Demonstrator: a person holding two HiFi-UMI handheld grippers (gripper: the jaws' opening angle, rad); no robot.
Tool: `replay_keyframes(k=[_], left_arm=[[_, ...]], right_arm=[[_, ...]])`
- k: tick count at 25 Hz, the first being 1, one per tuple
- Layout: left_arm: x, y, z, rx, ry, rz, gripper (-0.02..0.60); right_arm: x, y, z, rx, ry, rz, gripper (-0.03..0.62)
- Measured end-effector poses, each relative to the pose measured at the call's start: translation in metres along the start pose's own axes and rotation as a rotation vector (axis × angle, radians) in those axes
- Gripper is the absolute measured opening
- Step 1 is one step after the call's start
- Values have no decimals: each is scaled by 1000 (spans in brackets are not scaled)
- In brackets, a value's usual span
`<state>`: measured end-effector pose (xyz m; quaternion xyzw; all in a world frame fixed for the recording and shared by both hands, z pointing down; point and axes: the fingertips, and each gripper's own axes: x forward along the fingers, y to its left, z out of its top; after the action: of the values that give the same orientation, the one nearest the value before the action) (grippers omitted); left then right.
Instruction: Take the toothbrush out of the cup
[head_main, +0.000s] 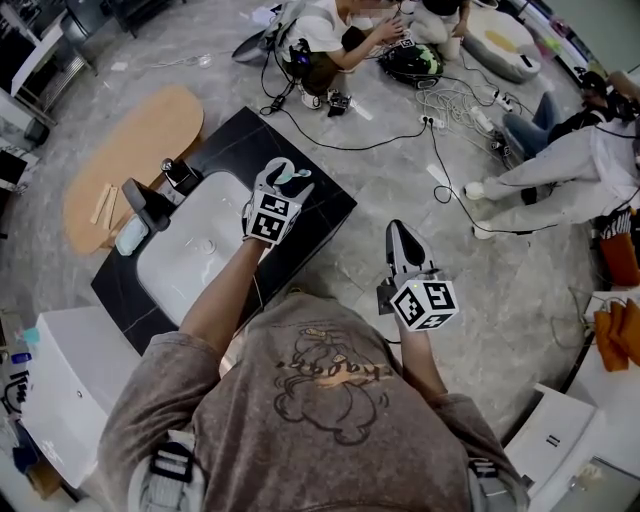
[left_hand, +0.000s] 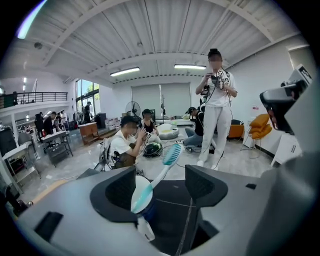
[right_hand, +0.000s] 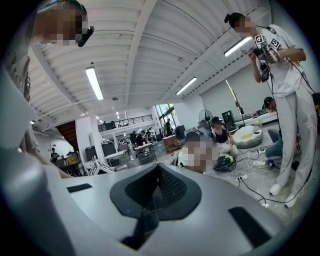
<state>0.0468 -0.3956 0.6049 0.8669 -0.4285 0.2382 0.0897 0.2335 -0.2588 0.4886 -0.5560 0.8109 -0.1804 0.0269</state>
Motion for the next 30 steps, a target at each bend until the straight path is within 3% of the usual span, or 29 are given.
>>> replay_keyframes(k=[4, 17, 30], left_arm=[[8, 5, -9, 37, 40, 21, 314], [13, 7, -12, 60, 67, 35, 127], [4, 8, -5, 82, 45, 58, 79]], right_arm=[[1, 0, -2, 1, 5, 0, 3], [-1, -7, -3, 7, 11, -16, 3], [-9, -6, -4, 7, 15, -24, 3]])
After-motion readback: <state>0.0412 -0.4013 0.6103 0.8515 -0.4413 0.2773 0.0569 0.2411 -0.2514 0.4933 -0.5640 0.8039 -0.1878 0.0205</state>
